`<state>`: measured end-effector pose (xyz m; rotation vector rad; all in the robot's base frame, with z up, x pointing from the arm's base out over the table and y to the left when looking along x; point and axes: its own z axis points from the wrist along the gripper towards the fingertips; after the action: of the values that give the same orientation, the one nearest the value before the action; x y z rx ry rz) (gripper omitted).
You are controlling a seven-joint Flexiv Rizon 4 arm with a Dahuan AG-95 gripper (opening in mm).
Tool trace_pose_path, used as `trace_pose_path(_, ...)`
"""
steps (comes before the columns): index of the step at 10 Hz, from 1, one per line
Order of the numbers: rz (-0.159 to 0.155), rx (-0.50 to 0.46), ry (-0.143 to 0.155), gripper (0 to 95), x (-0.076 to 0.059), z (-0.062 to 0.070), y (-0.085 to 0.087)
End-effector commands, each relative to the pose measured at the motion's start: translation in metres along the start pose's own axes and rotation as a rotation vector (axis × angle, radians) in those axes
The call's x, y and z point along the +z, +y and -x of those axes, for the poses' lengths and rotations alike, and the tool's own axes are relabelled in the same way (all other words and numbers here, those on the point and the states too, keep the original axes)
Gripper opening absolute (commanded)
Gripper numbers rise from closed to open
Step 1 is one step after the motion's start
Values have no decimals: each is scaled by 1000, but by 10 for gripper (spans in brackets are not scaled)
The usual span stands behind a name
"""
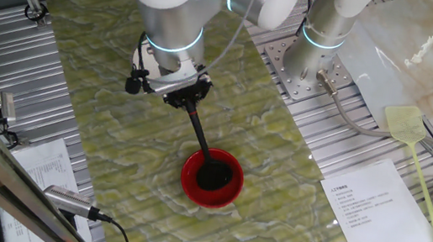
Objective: Scoop water with a large spoon from one bowl to another
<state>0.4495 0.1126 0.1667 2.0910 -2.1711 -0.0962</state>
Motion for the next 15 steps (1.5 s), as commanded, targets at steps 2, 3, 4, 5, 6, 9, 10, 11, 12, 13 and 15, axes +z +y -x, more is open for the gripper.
trace_pose_path(2,-8,46,4,0,-3,5,5)
trace_pose_path(3,-10,70,6,0,-6,10,9)
trace_pose_path(4,-10,79,8,0,-7,12,10)
trace_pose_path(5,-10,88,11,0,-8,15,12)
trace_pose_path(6,-10,89,14,0,-9,17,14)
trace_pose_path(9,-12,92,20,0,-13,20,18)
trace_pose_path(10,-13,98,19,0,-14,19,18)
trace_pose_path(11,-15,102,19,0,-15,19,19)
trace_pose_path(12,-17,103,21,0,-16,19,20)
trace_pose_path(13,-18,105,20,0,-16,19,20)
trace_pose_path(15,-20,106,24,0,-16,19,20)
